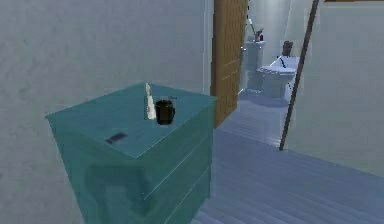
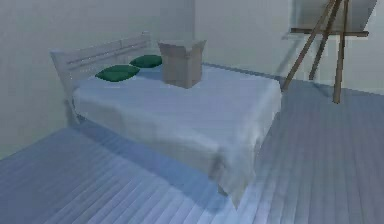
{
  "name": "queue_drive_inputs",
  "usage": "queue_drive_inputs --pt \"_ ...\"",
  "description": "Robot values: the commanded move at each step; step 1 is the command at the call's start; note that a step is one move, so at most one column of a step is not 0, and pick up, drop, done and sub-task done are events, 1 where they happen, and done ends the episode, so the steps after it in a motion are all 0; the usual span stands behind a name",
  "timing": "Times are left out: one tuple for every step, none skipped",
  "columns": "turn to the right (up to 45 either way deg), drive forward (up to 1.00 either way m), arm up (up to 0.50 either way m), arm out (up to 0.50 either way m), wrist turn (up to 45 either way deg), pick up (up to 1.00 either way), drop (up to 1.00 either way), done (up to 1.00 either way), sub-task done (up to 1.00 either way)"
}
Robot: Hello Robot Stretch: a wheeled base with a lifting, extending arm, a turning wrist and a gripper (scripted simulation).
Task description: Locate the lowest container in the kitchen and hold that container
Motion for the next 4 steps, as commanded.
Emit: queue_drive_inputs --pt "27.0 0.00 0.00 0.00 0.0 0.00 0.00 0.00 0.00" --pt "0.0 1.00 0.00 0.00 0.0 0.00 0.00 0.00 0.00" --pt "6.0 0.00 0.00 0.00 0.0 0.00 0.00 0.00 0.00" --pt "0.0 0.35 0.00 0.00 0.0 0.00 0.00 0.00 0.00"
